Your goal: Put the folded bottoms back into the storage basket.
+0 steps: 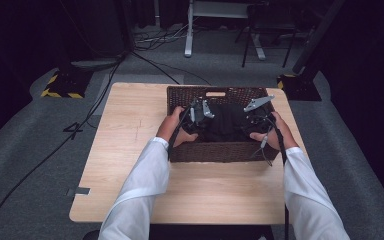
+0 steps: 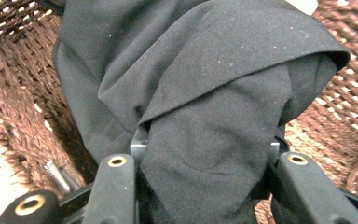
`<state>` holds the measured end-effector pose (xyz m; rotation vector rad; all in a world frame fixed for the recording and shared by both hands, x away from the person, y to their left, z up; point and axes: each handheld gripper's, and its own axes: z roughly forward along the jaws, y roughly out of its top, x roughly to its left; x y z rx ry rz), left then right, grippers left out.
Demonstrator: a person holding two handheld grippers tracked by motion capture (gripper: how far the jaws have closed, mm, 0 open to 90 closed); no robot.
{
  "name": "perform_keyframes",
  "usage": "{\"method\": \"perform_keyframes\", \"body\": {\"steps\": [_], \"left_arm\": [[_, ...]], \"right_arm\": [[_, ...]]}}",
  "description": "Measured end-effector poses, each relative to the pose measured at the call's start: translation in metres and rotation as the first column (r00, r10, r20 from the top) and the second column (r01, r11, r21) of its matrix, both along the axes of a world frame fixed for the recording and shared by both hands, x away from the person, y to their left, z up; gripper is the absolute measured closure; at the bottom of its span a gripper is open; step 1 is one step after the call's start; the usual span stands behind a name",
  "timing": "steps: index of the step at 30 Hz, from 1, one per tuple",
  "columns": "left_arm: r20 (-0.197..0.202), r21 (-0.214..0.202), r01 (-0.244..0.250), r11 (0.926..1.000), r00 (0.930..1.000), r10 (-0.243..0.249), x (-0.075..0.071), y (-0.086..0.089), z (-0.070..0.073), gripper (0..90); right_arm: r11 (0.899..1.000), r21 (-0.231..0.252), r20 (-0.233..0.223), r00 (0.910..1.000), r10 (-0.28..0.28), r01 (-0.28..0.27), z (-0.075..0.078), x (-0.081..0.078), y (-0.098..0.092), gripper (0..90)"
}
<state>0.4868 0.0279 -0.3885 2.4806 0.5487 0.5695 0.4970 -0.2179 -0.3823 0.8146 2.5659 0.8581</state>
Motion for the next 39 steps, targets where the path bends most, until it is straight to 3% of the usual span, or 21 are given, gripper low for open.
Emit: {"method": "perform_keyframes", "body": {"steps": [5, 9, 12, 16, 17, 23, 30, 33, 39], "left_arm": [[-0.046, 0.025, -0.023, 0.9994, 0.9986, 0.025, 0.003, 0.004, -0.006, 68.0], [-0.021, 0.071, -0.048, 0.9963, 0.9985, 0.050, 0.001, 0.001, -0.005, 59.7], [-0.015, 0.075, -0.058, 0.9955, 0.9981, 0.059, 0.002, 0.004, -0.003, 55.0], [-0.021, 0.046, -0.090, 0.9949, 0.9957, 0.091, 0.003, 0.014, 0.000, 52.2], [-0.029, 0.011, -0.095, 0.9954, 0.9950, 0.096, 0.003, 0.020, 0.001, 51.8], [-0.038, -0.082, -0.124, 0.9889, 0.9919, 0.121, 0.004, 0.034, 0.001, 45.4], [-0.039, -0.127, -0.123, 0.9842, 0.9921, 0.119, 0.001, 0.039, 0.000, 35.5], [-0.022, -0.136, -0.122, 0.9832, 0.9926, 0.120, -0.003, 0.041, 0.005, 28.7], [0.018, -0.184, -0.105, 0.9773, 0.9937, 0.110, -0.013, 0.048, 0.017, 24.6]], "right_arm": [[0.998, -0.062, -0.020, 0.9998, -0.008, 0.007, -0.005, 0.001, 0.003, 53.2], [0.995, -0.090, -0.020, 0.9992, -0.035, 0.033, -0.006, 0.002, 0.003, 53.8], [0.993, -0.106, -0.016, 0.9981, -0.060, 0.058, -0.006, 0.002, 0.003, 50.3], [0.993, -0.093, 0.007, 0.9970, -0.078, 0.078, -0.005, 0.002, 0.000, 45.9], [0.994, -0.074, 0.005, 0.9963, -0.086, 0.086, -0.004, 0.002, -0.005, 42.6], [0.993, -0.018, 0.019, 0.9934, -0.113, 0.113, -0.001, -0.001, -0.011, 32.9], [0.993, 0.003, 0.047, 0.9917, -0.120, 0.120, -0.002, -0.007, -0.011, 23.8], [0.993, 0.009, 0.064, 0.9912, -0.116, 0.116, 0.000, -0.010, -0.011, 22.6], [0.994, 0.020, 0.106, 0.9884, -0.109, 0.107, 0.006, -0.019, -0.010, 21.9]]}}
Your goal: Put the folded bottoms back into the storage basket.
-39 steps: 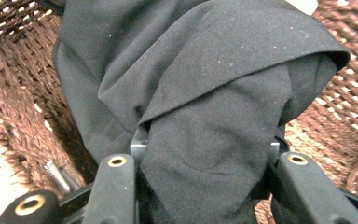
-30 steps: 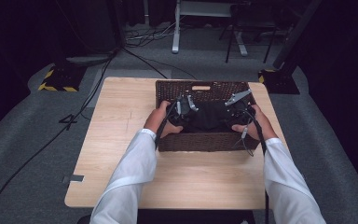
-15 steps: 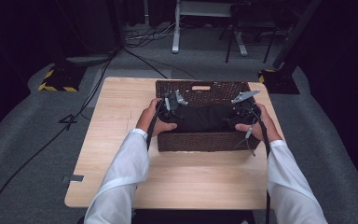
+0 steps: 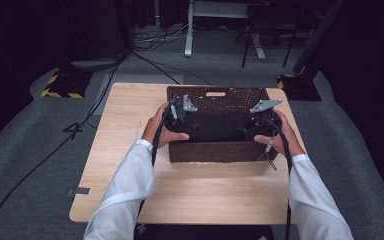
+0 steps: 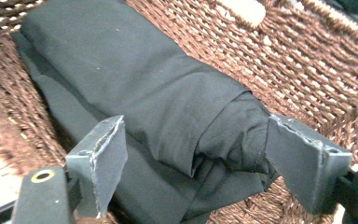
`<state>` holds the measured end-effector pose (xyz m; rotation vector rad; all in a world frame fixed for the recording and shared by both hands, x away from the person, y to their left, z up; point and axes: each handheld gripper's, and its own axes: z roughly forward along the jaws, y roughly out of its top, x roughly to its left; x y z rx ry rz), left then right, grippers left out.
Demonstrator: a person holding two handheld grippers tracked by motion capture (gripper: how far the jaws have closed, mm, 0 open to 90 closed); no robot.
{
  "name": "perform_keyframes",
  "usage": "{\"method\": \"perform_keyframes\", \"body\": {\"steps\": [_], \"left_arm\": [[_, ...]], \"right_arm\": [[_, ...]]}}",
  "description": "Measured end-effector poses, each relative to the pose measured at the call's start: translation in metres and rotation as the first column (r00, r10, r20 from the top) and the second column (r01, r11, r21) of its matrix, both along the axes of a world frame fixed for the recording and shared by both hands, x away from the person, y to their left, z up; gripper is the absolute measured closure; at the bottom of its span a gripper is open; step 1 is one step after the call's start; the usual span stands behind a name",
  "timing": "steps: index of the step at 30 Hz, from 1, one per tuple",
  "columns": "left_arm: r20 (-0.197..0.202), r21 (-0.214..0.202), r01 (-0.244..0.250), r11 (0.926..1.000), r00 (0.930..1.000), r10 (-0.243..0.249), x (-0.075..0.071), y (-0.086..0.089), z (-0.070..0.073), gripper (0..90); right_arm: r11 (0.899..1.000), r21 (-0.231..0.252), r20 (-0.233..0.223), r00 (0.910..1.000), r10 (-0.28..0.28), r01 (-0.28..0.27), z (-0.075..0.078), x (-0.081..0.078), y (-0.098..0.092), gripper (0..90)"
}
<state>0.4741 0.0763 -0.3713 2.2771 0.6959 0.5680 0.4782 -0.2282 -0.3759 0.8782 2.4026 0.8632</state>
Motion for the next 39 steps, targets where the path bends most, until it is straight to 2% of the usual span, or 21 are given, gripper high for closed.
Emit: {"method": "perform_keyframes", "body": {"steps": [1, 3, 8, 18, 20, 22, 26, 31, 35, 39], "left_arm": [[0.000, 0.000, 0.000, 1.0000, 1.0000, 0.000, 0.000, 0.000, 0.000, 24.2], [0.007, -0.027, 0.002, 0.9996, 1.0000, -0.002, -0.005, 0.005, 0.005, 23.4], [0.039, -0.032, 0.017, 0.9993, 0.9991, -0.016, -0.017, 0.017, 0.011, 21.9], [0.095, 0.023, 0.000, 0.9997, 0.9955, -0.003, -0.042, 0.045, 0.014, 19.1], [0.099, 0.023, 0.000, 0.9997, 0.9950, -0.003, -0.047, 0.052, 0.012, 19.1], [0.112, 0.041, -0.007, 0.9991, 0.9937, 0.002, -0.052, 0.057, 0.010, 18.7], [0.120, 0.043, -0.024, 0.9988, 0.9926, 0.018, -0.064, 0.067, 0.004, 17.4], [0.136, 0.052, -0.038, 0.9979, 0.9902, 0.031, -0.081, 0.078, -0.003, 17.4], [0.160, 0.081, -0.047, 0.9956, 0.9866, 0.034, -0.094, 0.082, -0.011, 17.5], [0.158, 0.093, -0.054, 0.9942, 0.9866, 0.039, -0.104, 0.086, -0.018, 17.5]], "right_arm": [[1.000, 0.000, 0.000, 1.0000, 0.000, 0.000, 0.000, 0.000, 0.000, 21.9], [1.000, 0.014, 0.018, 0.9998, 0.012, -0.012, 0.004, -0.006, 0.000, 22.0], [1.000, 0.014, 0.068, 0.9975, 0.022, -0.023, 0.012, -0.019, -0.001, 23.3], [0.999, 0.035, 0.119, 0.9926, 0.024, -0.028, 0.019, -0.041, -0.012, 23.3], [0.999, 0.032, 0.130, 0.9911, 0.028, -0.033, 0.019, -0.046, -0.015, 23.2], [0.999, 0.031, 0.138, 0.9901, 0.021, -0.026, 0.020, -0.050, -0.017, 23.3], [0.998, 0.056, 0.153, 0.9881, 0.015, -0.024, 0.020, -0.058, -0.026, 23.9], [0.998, 0.058, 0.166, 0.9860, 0.006, -0.016, 0.016, -0.071, -0.037, 23.4], [0.999, 0.050, 0.170, 0.9854, 0.003, -0.011, 0.011, -0.081, -0.045, 23.0], [0.999, 0.054, 0.183, 0.9831, -0.008, -0.002, 0.006, -0.093, -0.053, 23.1]]}}
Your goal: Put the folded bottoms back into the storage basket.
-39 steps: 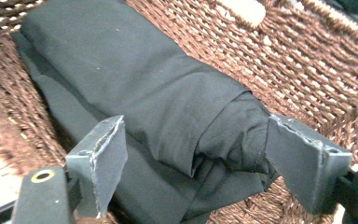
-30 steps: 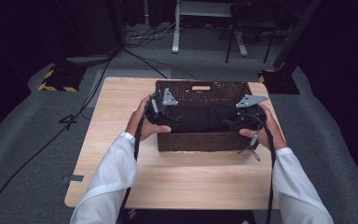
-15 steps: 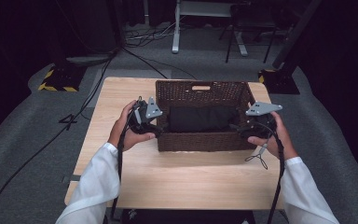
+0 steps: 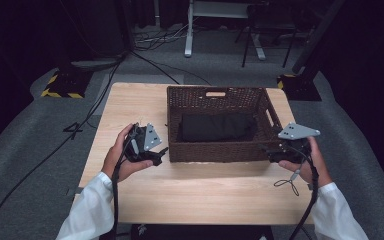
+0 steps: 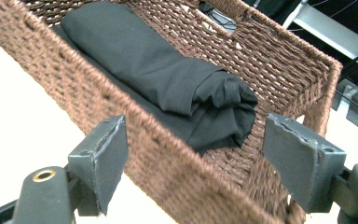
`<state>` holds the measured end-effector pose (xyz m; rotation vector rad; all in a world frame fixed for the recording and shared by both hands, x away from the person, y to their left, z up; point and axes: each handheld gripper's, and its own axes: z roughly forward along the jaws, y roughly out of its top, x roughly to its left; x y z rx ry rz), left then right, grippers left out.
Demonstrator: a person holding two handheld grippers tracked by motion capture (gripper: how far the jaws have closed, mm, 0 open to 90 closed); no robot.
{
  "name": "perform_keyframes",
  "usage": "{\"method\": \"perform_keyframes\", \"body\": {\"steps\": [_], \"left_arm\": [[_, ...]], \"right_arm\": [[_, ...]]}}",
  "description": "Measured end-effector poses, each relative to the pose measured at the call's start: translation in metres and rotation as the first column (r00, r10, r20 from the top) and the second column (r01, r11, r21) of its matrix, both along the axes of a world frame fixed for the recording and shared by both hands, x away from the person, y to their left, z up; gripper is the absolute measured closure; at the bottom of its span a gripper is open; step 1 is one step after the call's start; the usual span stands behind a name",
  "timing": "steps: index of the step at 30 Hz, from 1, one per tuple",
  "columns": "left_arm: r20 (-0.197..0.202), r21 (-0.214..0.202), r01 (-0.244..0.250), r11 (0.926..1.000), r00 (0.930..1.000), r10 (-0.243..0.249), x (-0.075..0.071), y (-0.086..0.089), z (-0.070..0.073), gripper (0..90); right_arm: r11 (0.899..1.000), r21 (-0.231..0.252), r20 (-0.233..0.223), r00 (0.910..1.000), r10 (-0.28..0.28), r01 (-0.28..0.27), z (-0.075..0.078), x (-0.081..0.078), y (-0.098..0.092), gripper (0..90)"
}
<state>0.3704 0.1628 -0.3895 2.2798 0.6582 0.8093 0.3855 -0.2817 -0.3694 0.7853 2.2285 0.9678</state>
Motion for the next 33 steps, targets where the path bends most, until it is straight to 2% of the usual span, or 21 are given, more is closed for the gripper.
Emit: {"method": "perform_keyframes", "body": {"steps": [3, 6, 11, 14, 16, 18, 23, 30, 33], "left_arm": [[-0.004, 0.002, -0.012, 0.9999, 0.9999, 0.012, -0.006, 0.005, -0.007, 17.6], [0.001, 0.038, -0.023, 0.9990, 0.9997, 0.023, -0.012, 0.009, -0.016, 17.6], [-0.012, 0.063, -0.042, 0.9972, 0.9990, 0.043, -0.019, 0.016, -0.029, 17.7], [0.003, 0.107, -0.060, 0.9924, 0.9982, 0.060, -0.026, 0.020, -0.039, 17.8], [-0.007, 0.101, -0.062, 0.9929, 0.9980, 0.063, -0.030, 0.022, -0.044, 17.8], [0.002, 0.106, -0.068, 0.9921, 0.9977, 0.068, -0.033, 0.024, -0.049, 17.8], [-0.032, 0.090, -0.077, 0.9930, 0.9963, 0.080, -0.037, 0.030, -0.063, 17.7], [-0.058, 0.069, -0.091, 0.9935, 0.9938, 0.095, -0.040, 0.041, -0.078, 17.8], [-0.090, 0.044, -0.091, 0.9949, 0.9914, 0.095, -0.041, 0.047, -0.084, 17.8]], "right_arm": [[1.000, 0.000, 0.014, 0.9999, -0.010, 0.010, -0.004, -0.008, -0.005, 23.1], [1.000, 0.009, 0.015, 0.9998, -0.011, 0.011, -0.009, -0.015, -0.010, 23.1], [0.999, 0.009, 0.023, 0.9992, -0.032, 0.032, -0.020, -0.025, -0.017, 23.1], [0.999, -0.006, 0.031, 0.9986, -0.043, 0.044, -0.026, -0.030, -0.021, 23.1], [0.999, -0.010, 0.035, 0.9980, -0.053, 0.053, -0.031, -0.033, -0.023, 23.4], [0.998, -0.006, 0.029, 0.9976, -0.063, 0.063, -0.037, -0.037, -0.027, 23.5], [0.996, -0.002, 0.015, 0.9963, -0.084, 0.084, -0.052, -0.043, -0.035, 23.5], [0.993, -0.021, -0.030, 0.9922, -0.121, 0.120, -0.077, -0.046, -0.048, 23.6], [0.990, -0.020, -0.051, 0.9886, -0.142, 0.141, -0.088, -0.046, -0.056, 23.7]]}}
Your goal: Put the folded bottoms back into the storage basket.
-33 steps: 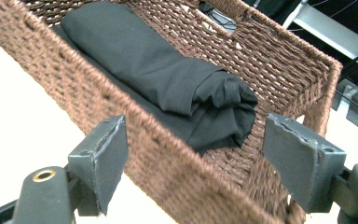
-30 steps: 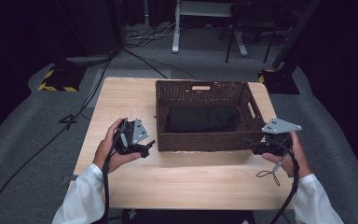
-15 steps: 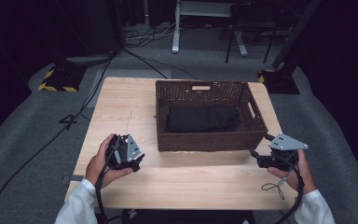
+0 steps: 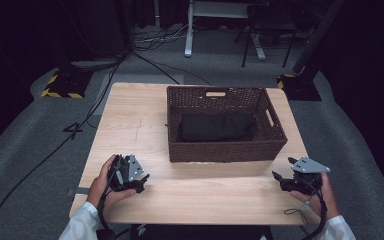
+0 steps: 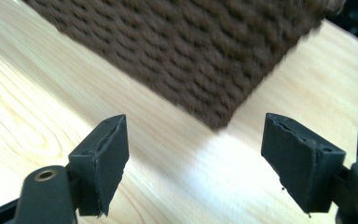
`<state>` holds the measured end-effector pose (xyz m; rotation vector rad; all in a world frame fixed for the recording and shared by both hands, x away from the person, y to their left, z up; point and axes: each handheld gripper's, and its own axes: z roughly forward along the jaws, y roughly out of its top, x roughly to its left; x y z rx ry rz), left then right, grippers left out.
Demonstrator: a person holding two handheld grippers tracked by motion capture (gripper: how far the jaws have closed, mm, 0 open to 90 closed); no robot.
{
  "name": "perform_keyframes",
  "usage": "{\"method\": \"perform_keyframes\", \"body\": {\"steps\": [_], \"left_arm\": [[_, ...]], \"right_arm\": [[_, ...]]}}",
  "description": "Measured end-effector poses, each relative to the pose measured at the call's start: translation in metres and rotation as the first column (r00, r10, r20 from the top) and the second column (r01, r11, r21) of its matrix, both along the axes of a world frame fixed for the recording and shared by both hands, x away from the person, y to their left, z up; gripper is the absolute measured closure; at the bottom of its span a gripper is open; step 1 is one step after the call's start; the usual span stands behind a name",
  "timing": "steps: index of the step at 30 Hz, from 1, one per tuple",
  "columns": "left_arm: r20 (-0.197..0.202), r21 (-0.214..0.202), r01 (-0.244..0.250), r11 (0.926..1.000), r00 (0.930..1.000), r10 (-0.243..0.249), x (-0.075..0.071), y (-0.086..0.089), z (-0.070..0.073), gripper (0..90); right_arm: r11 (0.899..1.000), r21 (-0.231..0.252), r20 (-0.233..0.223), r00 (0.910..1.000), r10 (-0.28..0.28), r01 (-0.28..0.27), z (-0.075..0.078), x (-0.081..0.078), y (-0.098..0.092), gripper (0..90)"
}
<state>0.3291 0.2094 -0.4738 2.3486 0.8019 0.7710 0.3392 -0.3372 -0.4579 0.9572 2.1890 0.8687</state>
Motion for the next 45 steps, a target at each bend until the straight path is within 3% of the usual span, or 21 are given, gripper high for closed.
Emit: {"method": "perform_keyframes", "body": {"steps": [5, 13, 17, 21, 22, 27, 45], "left_arm": [[-0.051, -0.024, -0.009, 0.9997, 0.9987, 0.008, -0.002, 0.010, -0.011, 17.6], [-0.108, -0.098, -0.024, 0.9949, 0.9941, 0.014, -0.005, 0.020, -0.023, 17.2], [-0.150, -0.168, -0.052, 0.9845, 0.9884, 0.027, -0.004, 0.030, -0.026, 17.1], [-0.200, -0.244, -0.085, 0.9659, 0.9792, 0.035, -0.001, 0.041, -0.031, 16.9], [-0.226, -0.259, -0.103, 0.9603, 0.9732, 0.043, 0.000, 0.043, -0.031, 16.9], [-0.229, -0.259, -0.115, 0.9589, 0.9719, 0.054, 0.001, 0.045, -0.031, 16.2], [-0.232, -0.259, -0.121, 0.9583, 0.9708, 0.059, 0.001, 0.045, -0.031, 15.2]], "right_arm": [[1.000, 0.003, -0.035, 0.9991, -0.022, 0.022, -0.017, -0.001, -0.012, 23.8], [0.996, 0.069, -0.104, 0.9932, -0.053, 0.061, -0.036, -0.002, -0.027, 23.4], [0.992, 0.104, -0.127, 0.9901, -0.059, 0.073, -0.043, -0.002, -0.032, 22.3], [0.986, 0.143, -0.144, 0.9873, -0.067, 0.087, -0.046, -0.003, -0.036, 21.8], [0.985, 0.145, -0.147, 0.9868, -0.068, 0.090, -0.046, -0.003, -0.037, 21.6], [0.979, 0.168, -0.186, 0.9794, -0.080, 0.112, -0.047, -0.001, -0.040, 18.1], [0.978, 0.169, -0.190, 0.9777, -0.089, 0.122, -0.047, -0.001, -0.039, 16.9]]}}
